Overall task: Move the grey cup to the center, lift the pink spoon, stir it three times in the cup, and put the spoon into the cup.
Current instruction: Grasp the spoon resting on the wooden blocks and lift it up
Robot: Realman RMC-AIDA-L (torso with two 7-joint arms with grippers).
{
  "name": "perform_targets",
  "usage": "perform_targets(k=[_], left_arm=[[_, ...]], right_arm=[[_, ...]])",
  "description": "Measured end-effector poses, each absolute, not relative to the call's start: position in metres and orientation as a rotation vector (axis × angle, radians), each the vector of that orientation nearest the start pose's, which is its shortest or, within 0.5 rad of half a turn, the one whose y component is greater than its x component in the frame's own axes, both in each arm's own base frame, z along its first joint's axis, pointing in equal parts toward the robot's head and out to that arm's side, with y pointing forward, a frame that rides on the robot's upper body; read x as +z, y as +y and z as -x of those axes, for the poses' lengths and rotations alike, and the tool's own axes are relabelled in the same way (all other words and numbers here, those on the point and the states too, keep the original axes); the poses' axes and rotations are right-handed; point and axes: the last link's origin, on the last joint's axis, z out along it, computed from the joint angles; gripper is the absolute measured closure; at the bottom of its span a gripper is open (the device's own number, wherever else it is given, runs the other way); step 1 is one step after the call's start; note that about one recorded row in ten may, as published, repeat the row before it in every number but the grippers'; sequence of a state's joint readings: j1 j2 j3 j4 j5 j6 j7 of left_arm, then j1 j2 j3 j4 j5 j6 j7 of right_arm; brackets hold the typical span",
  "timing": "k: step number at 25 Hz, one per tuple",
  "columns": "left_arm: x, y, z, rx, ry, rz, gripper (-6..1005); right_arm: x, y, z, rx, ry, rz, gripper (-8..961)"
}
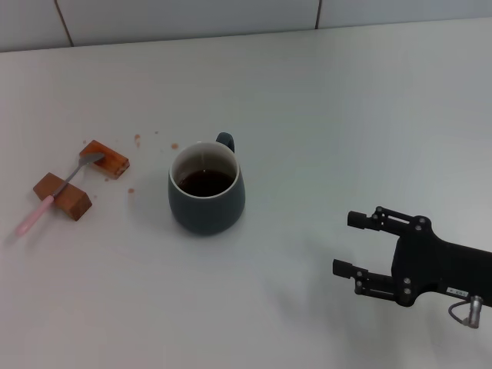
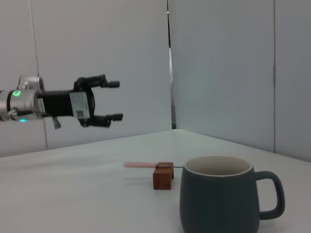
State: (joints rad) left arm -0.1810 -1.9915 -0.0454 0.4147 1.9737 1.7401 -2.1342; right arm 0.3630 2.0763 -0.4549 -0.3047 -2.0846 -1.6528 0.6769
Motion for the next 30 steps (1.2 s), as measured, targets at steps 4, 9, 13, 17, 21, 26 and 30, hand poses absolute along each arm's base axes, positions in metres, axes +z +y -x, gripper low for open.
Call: perform_targets(k=[4,9,13,17,21,26,30], left_arm=[[0.079,0.201,0.398,1.787,2.445,-1.582,199],[0.067,0.193,0.403,1.737,2.529,-1.455,199],[0.060,0.191,0.404,1.699,2.565,-1.423,198],[0.050,0.192,0.406,1.647,2.604,-1.405,198],[0.039,0.195,0.407,1.589,2.640,-1.385,198],[0.035,0.198,0.408,1.573,2.663,-1.376,199],[0.031,0.206,0.404,1.564,2.651,-1.385,199]], right_arm=[[-0.039,0.237,-0.313,0.852,0.307,2.627,191],[-0.038,0.237,-0.313,0.855,0.306,2.629,191],[-0.039,0.237,-0.312,0.857,0.305,2.631,191],[-0.039,0.237,-0.312,0.860,0.307,2.632,191],[-0.039,0.237,-0.312,0.864,0.315,2.632,191],[-0.039,0.238,-0.311,0.865,0.319,2.631,191],[-0.039,0.239,-0.311,0.866,0.316,2.628,191]])
